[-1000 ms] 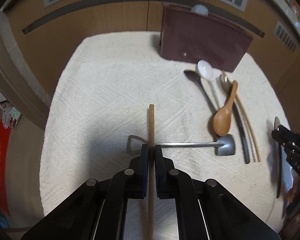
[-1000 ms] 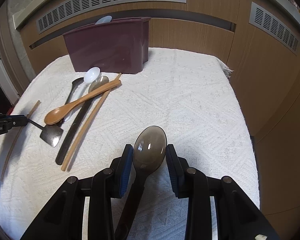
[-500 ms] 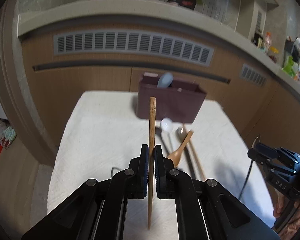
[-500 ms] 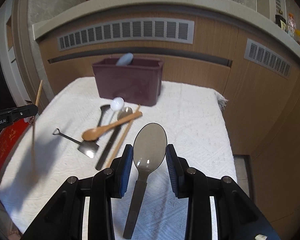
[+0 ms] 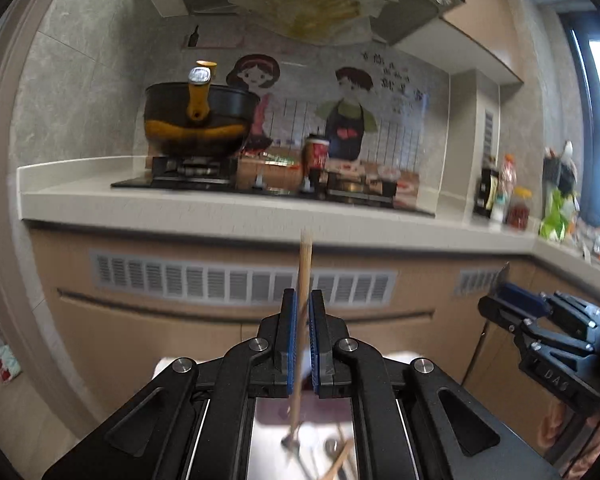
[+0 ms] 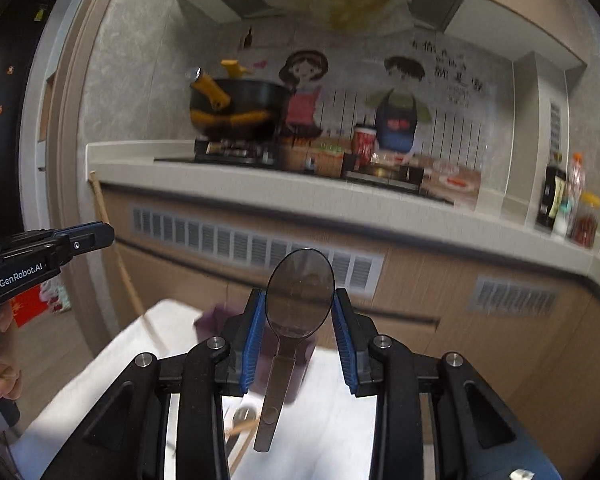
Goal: Organize utensils
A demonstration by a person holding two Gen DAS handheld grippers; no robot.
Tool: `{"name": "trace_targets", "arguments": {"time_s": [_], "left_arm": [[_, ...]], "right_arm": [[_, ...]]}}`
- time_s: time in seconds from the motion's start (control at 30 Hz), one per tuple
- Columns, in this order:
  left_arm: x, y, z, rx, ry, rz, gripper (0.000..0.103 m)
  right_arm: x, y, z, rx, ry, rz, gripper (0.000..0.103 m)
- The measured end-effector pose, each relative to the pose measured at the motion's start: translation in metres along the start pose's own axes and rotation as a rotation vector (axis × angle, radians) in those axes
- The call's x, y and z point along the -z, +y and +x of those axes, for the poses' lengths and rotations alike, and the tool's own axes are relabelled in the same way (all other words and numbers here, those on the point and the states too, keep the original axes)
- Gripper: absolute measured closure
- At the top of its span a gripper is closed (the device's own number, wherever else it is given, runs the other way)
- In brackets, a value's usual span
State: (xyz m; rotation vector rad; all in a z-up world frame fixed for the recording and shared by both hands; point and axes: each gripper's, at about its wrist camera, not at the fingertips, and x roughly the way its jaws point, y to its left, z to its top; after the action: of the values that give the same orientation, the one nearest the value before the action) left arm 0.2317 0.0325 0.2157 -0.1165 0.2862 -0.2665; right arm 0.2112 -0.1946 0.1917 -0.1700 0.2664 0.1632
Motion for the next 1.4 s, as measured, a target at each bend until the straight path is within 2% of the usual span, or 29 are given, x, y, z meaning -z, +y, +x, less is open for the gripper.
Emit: {"name": "trace_targets", "arguments": {"time_s": [0.17,0.27,0.4,0.53,0.63,0.7,0.77,0.8,0.87,0.93,1.07,1.23,1.4], "left_arm": [[-0.022,0.004,0.044,0.019,-0.012,0.009,0.097],[-0.014,0.011,0.066,0.031,0.052,0.033,0.097],[0.033,0.023,0.094,0.042,0.241,0.082,0.095],[0.098,0.042,0.125,0.05,0.442,0.076,0.095],[0.137,0.049,0.138,0.136,0.579,0.045,0.093],[0.156,0.043,0.143,0.182,0.643,0.077,0.083],[0.171,0.033,0.145,0.192,0.684,0.126,0.071],[0.176,0.028,0.146,0.195,0.698,0.148,0.066],[0.186,0.017,0.147,0.197,0.718,0.197,0.062],[0.194,0.006,0.152,0.187,0.73,0.231,0.061],[0.205,-0.005,0.162,0.217,0.761,0.258,0.061],[0.21,-0.03,0.183,0.156,0.784,0.405,0.061],[0.209,-0.028,0.201,0.103,0.839,0.416,0.069]], "right_arm": [[-0.025,-0.004,0.046,0.028,-0.026,0.004,0.073],[-0.022,-0.008,0.071,0.028,0.016,0.017,0.073],[0.0,-0.018,0.086,-0.015,0.084,0.048,0.073],[0.036,-0.021,0.097,-0.05,0.175,0.088,0.073],[0.061,-0.023,0.097,-0.077,0.24,0.124,0.073],[0.076,-0.027,0.093,-0.087,0.266,0.136,0.073],[0.091,-0.029,0.09,-0.08,0.292,0.136,0.073],[0.098,-0.031,0.088,-0.074,0.307,0.139,0.073],[0.114,-0.035,0.087,-0.066,0.346,0.148,0.073],[0.13,-0.039,0.089,-0.044,0.381,0.155,0.073],[0.161,-0.047,0.093,-0.028,0.453,0.18,0.073],[0.174,-0.059,0.083,-0.004,0.429,0.222,0.072],[0.174,-0.062,0.078,-0.026,0.412,0.227,0.072]]}}
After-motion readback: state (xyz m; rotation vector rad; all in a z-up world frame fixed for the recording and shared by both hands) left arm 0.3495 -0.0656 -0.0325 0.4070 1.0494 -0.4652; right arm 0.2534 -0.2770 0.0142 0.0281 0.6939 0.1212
